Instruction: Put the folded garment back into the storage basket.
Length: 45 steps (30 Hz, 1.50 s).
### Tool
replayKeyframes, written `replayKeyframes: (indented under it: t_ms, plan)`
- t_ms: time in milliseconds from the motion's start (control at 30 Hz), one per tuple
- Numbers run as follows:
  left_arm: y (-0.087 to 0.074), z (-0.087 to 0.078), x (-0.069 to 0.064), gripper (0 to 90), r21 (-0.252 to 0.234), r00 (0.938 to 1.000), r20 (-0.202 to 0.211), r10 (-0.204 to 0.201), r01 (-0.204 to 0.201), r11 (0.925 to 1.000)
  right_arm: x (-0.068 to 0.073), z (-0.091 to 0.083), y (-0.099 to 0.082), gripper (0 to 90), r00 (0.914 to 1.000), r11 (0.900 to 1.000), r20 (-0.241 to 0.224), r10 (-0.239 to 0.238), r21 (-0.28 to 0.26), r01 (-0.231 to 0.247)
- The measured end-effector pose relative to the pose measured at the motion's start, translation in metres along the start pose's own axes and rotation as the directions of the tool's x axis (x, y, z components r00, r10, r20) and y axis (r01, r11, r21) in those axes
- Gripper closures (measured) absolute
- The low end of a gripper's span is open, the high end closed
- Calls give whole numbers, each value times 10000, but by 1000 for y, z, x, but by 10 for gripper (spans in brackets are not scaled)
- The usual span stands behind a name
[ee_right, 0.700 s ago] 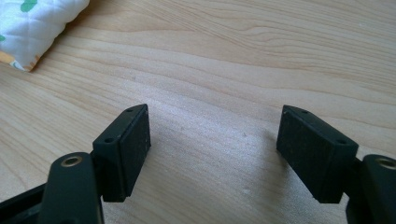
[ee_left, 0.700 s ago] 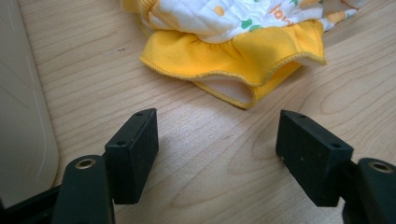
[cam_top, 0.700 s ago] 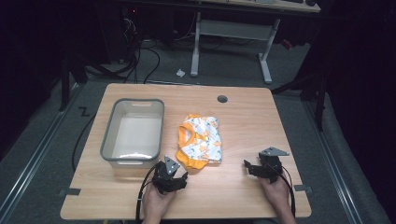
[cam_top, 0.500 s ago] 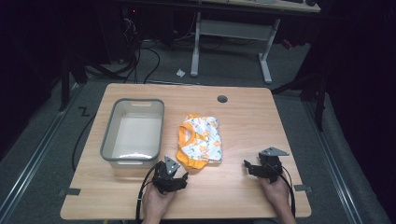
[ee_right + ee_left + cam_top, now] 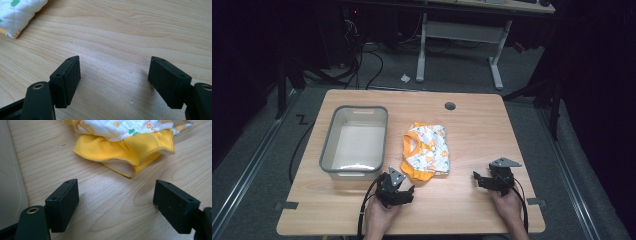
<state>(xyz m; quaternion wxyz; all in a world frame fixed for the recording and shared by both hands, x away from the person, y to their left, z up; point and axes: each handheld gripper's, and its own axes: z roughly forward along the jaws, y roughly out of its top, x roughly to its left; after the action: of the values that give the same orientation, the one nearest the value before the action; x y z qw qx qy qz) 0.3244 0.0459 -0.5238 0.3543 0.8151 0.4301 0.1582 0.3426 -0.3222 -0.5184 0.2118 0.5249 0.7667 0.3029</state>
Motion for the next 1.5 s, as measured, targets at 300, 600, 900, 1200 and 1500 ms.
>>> replayKeyframes:
  t_ms: [300,600,900,1200,1500]
  plan:
    - [-1,-1,-3,251,-58,10000,-22,0,0,10000,0,0,0,262,10000,10000,1,-8,-3,8]
    - [0,-1,-3,244,-36,10000,-23,3,-3,10000,0,0,0,262,10000,10000,1,-3,7,3]
    - [2,-6,-5,267,-191,10000,-64,-57,56,9998,0,0,0,262,10000,10000,-1,-3,8,3]
    - [12,-17,-10,254,-540,10000,48,-71,74,9985,0,0,0,262,10000,10000,-6,-3,6,3]
    - [24,-18,-11,245,-411,9997,257,14,-3,9992,0,0,0,262,10000,10000,-2,-1,-5,1]
